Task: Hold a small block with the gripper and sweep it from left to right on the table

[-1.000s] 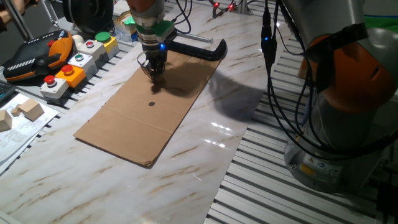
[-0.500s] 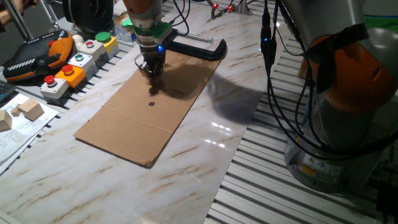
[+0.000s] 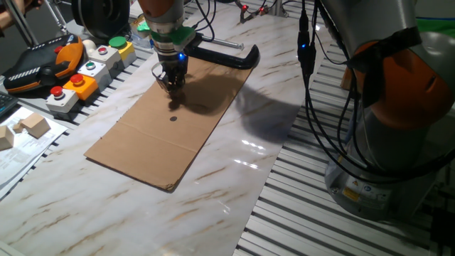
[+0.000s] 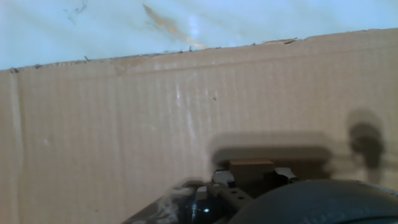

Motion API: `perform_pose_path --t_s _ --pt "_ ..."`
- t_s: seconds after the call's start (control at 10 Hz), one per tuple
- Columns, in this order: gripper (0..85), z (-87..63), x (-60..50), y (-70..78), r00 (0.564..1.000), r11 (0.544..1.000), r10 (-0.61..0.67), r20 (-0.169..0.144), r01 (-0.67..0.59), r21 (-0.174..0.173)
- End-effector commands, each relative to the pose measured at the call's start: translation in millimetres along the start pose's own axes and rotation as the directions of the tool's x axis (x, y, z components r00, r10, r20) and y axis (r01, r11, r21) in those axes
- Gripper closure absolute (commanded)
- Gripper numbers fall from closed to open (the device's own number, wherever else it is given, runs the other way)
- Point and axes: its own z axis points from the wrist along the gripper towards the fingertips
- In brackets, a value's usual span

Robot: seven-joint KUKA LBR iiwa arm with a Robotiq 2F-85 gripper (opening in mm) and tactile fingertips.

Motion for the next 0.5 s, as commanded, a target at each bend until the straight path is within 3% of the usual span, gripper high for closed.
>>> perform_pose_path --t_s 0.0,0.4 --pt "84.3 0.6 0.7 1.4 1.0 1.0 0.001 0.0 -0.001 0.0" --pt "84.3 1.4 0.7 6.9 1.0 1.0 0.0 0.002 0.0 0.001"
